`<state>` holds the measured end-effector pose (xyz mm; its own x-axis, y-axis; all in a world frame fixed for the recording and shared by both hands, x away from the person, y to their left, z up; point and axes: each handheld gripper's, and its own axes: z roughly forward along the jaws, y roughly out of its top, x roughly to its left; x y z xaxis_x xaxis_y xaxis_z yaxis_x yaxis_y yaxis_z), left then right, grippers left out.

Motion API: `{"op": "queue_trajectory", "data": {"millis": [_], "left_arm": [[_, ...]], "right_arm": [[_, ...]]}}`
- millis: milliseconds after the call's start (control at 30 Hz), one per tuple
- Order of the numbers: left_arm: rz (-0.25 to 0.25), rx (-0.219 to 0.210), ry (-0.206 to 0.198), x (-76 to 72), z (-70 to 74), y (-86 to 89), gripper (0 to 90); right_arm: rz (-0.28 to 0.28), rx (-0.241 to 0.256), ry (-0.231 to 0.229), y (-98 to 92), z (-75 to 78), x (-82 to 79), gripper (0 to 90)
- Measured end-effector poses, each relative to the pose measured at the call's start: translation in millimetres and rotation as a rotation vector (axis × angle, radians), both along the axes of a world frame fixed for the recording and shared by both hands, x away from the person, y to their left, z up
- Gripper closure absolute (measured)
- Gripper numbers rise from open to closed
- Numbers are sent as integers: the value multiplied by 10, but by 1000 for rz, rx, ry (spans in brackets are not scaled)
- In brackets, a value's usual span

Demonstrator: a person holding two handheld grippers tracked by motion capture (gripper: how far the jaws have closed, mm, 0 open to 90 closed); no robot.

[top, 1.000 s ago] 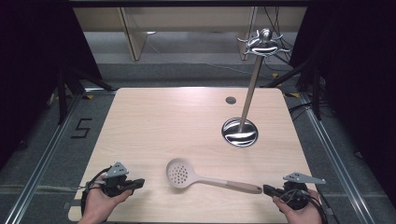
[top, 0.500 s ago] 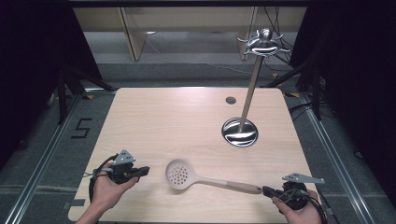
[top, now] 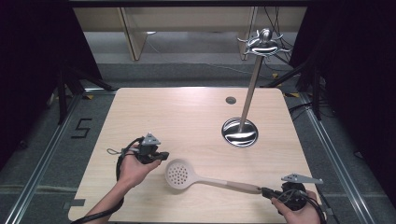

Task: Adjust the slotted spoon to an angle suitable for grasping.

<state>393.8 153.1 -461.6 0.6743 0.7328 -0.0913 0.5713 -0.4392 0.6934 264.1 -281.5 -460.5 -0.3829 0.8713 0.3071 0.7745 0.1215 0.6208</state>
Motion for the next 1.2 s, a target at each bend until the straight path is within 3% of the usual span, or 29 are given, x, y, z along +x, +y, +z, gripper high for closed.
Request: {"op": "queue_trajectory", "data": {"millis": [233, 267, 300, 367, 433, 700, 733, 967, 1200], "left_arm": [[-33, 22, 38, 72, -18, -119, 895], [-35, 24, 45, 76, -17, -135, 895], [-48, 49, 47, 86, -16, -153, 894], [-56, 57, 48, 92, -20, -157, 894], [-65, 68, 57, 95, -27, -160, 894], [-91, 97, 48, 41, -2, -161, 894], [-107, 102, 58, 37, 2, -159, 894], [-130, 154, 51, -10, 22, -192, 894], [-125, 190, 86, -47, 39, -237, 894]], "right_arm": [[-12, -1, 17, 11, 0, -6, 900], [8, 2, -6, 4, -11, 4, 900], [9, 0, 4, 5, -8, 1, 900], [-15, -3, 18, 26, -3, -8, 900], [2, -5, 7, 16, -4, -3, 900], [6, 0, 9, 14, -17, 6, 900], [-21, 22, 38, 46, -1, -15, 900], [-16, 20, 32, 41, -6, -10, 900], [-21, 36, 38, 59, -7, -15, 900]]}}
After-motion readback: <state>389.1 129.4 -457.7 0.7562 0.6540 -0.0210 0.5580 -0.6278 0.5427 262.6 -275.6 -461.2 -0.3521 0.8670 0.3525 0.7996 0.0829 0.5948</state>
